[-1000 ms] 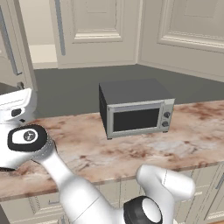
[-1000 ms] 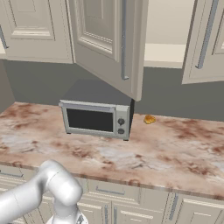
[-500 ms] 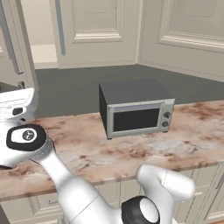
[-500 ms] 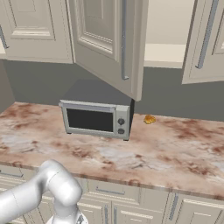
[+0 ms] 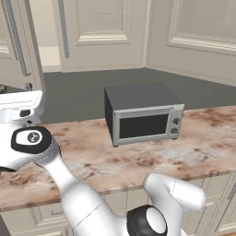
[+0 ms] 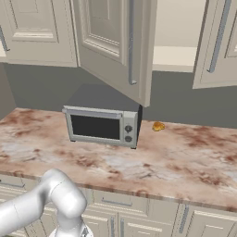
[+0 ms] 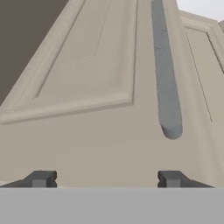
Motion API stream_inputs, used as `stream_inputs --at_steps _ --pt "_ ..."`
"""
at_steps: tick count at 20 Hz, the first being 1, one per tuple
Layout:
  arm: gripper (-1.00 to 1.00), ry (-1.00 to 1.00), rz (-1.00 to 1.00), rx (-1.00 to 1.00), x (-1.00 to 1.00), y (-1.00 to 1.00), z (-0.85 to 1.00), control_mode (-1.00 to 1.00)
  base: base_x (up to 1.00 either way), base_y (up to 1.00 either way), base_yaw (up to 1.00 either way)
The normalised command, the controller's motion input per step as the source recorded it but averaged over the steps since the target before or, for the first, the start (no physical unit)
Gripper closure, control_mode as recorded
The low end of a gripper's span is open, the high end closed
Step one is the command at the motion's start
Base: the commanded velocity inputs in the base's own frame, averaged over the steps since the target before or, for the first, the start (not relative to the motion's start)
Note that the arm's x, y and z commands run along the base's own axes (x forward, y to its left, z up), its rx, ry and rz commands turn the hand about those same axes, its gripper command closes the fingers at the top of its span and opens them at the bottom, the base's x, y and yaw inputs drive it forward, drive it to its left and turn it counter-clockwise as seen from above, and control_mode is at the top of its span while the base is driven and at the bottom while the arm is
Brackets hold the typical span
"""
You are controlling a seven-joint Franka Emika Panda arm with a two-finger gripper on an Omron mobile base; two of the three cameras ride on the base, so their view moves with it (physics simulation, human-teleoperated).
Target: Close all open cabinet doors.
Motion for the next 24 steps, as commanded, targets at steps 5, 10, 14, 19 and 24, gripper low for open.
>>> stream_inputs --at_steps 5,10,14,19,24 --pt "-1.0 0.0 0.0 0.06 0.4 -0.16 0.12 -1.0 0.0 0.0 0.0" --pt "-1.0 0.0 0.0 0.08 0.47 -0.21 0.12 -1.0 0.0 0.0 0.0" --pt "-1.0 0.0 0.0 0.09 0.46 -0.29 0.07 -1.0 0.0 0.0 0.0" --pt "-1.0 0.0 0.01 0.1 0.45 -0.35 0.04 -1.0 0.0 0.0 0.0" --pt "-1.0 0.0 0.04 0.09 0.45 -0.33 0.0 -1.0 0.0 0.0 0.0"
